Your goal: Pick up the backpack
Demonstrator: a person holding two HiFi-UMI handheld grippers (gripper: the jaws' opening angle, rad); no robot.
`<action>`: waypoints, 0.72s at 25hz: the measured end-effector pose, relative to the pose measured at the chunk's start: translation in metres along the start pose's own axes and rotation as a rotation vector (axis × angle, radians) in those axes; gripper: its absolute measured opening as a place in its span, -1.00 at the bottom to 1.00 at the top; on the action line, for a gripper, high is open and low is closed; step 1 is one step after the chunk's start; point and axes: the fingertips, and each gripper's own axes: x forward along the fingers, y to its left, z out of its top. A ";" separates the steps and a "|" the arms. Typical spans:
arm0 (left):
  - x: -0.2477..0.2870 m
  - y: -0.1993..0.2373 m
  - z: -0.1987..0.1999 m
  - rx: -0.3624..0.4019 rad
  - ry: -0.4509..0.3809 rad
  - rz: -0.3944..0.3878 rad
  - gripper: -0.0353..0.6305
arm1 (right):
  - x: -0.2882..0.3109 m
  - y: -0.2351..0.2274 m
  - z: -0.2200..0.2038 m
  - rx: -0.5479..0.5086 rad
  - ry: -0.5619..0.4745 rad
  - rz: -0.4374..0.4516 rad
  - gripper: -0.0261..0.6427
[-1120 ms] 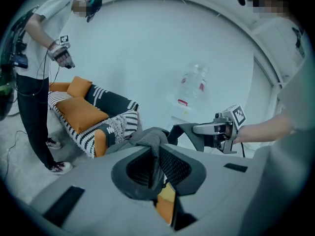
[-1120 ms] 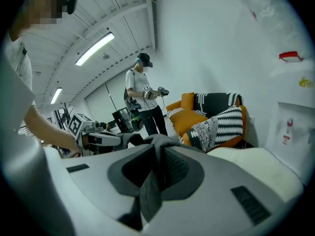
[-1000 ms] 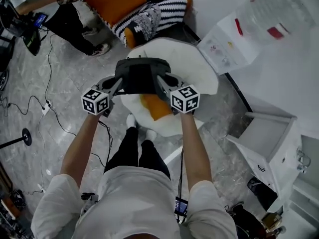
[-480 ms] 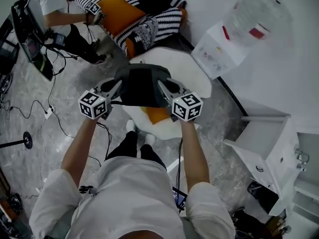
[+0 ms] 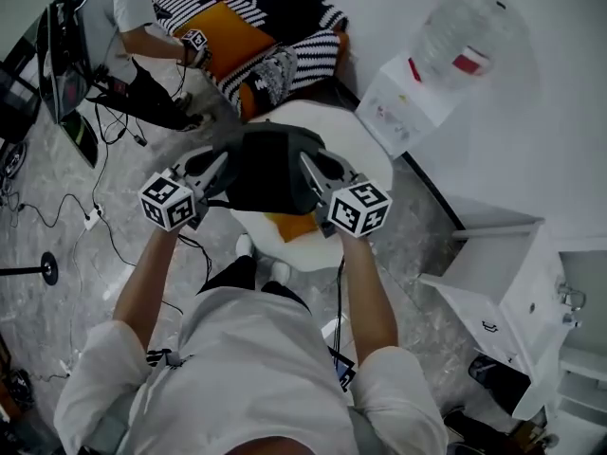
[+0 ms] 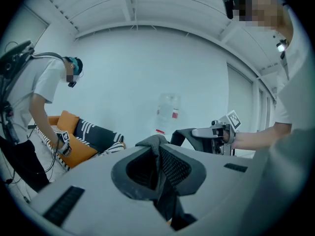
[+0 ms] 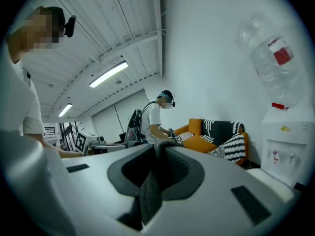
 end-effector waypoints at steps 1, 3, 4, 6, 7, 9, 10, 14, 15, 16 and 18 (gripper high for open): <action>-0.003 -0.003 0.005 0.003 -0.014 -0.001 -0.79 | -0.003 0.004 0.006 -0.005 -0.007 0.004 -0.79; -0.008 -0.008 0.016 0.001 -0.043 -0.006 -0.79 | -0.007 0.012 0.016 -0.028 -0.014 0.010 -0.79; -0.010 -0.010 0.022 0.000 -0.056 -0.010 -0.79 | -0.009 0.015 0.021 -0.040 -0.017 0.011 -0.79; -0.012 -0.013 0.032 0.006 -0.075 -0.024 -0.79 | -0.013 0.021 0.030 -0.058 -0.026 0.008 -0.79; -0.013 -0.014 0.037 0.010 -0.083 -0.032 -0.79 | -0.014 0.024 0.035 -0.063 -0.034 0.005 -0.79; -0.014 -0.014 0.047 0.019 -0.095 -0.050 -0.79 | -0.015 0.029 0.045 -0.069 -0.053 -0.003 -0.79; -0.015 -0.015 0.052 0.023 -0.099 -0.061 -0.79 | -0.016 0.031 0.050 -0.072 -0.064 -0.008 -0.79; -0.014 -0.016 0.076 0.050 -0.113 -0.113 -0.79 | -0.021 0.038 0.070 -0.090 -0.104 -0.033 -0.78; -0.013 -0.016 0.082 0.057 -0.117 -0.126 -0.79 | -0.022 0.040 0.075 -0.094 -0.112 -0.039 -0.78; -0.013 -0.015 0.087 0.064 -0.121 -0.138 -0.79 | -0.022 0.041 0.079 -0.099 -0.121 -0.044 -0.79; -0.011 -0.014 0.098 0.078 -0.130 -0.158 -0.79 | -0.023 0.043 0.087 -0.108 -0.139 -0.055 -0.78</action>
